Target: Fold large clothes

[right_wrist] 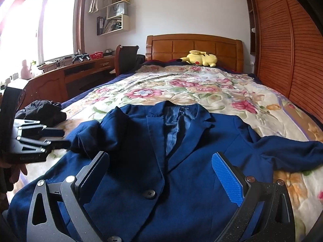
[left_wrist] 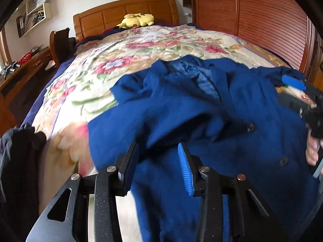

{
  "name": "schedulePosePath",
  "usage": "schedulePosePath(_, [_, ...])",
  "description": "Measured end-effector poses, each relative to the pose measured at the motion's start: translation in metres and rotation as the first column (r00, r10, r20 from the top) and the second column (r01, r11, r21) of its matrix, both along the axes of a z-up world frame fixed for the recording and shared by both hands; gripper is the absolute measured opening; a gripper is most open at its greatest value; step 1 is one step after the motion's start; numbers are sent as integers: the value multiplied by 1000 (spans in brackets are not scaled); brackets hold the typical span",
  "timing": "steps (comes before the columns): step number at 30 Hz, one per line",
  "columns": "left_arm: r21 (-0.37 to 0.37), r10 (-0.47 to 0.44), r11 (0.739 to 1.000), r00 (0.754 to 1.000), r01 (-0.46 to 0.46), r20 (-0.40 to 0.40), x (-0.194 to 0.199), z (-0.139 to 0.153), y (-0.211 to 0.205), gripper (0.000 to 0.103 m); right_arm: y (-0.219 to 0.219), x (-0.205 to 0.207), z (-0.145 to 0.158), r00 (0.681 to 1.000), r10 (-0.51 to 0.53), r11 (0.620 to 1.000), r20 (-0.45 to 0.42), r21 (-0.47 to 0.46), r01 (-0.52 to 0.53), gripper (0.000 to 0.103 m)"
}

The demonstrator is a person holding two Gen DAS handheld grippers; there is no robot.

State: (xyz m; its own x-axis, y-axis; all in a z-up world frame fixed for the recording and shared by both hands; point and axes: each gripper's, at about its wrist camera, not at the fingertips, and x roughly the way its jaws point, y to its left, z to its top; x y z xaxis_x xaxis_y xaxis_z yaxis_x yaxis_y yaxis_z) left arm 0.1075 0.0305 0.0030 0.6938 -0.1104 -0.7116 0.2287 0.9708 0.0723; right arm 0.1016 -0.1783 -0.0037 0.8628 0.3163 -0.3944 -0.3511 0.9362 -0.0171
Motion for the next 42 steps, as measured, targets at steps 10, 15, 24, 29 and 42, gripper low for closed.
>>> schedulePosePath(10, [-3,86,996,996,-86,-9,7,-15,40,68,4,3,-3,1000,11,1000,-10,-16,-11,101])
schedulePosePath(15, [26,147,989,989,-146,-28,23,-28,60,68,3,4,-3,1000,16,1000,-15,-23,-16,101])
schedulePosePath(24, [-44,184,981,977,-190,-111,43,-43,81,68,6,5,-5,999,29,999,-29,-36,-30,101])
schedulePosePath(29, [-51,182,980,973,-190,-139,51,-48,81,68,9,8,-6,999,33,998,-40,-46,-35,101])
schedulePosePath(42, [-100,162,978,967,-184,-195,61,-54,85,62,10,7,-7,998,37,998,-46,-50,-40,101])
